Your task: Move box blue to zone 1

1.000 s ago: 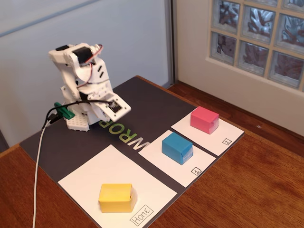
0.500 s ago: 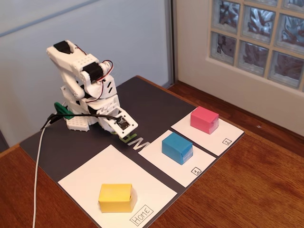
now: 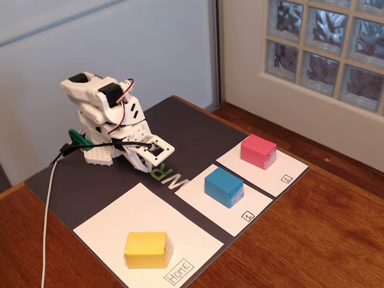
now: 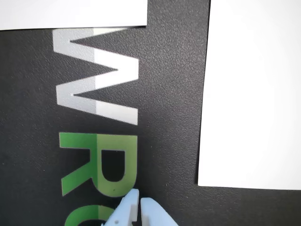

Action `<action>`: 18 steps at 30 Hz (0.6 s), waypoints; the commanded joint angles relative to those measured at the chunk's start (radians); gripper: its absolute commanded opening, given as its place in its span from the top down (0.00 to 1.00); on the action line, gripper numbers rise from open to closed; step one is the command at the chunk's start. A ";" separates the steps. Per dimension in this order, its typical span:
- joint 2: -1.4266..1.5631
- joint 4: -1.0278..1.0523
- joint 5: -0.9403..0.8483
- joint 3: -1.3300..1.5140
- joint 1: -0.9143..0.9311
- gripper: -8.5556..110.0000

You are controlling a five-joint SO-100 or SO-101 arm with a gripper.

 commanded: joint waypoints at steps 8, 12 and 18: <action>0.192 0.120 0.014 0.006 0.005 0.93; 0.193 0.120 0.015 0.006 -0.057 0.93; 0.193 0.120 0.015 0.006 -0.071 0.93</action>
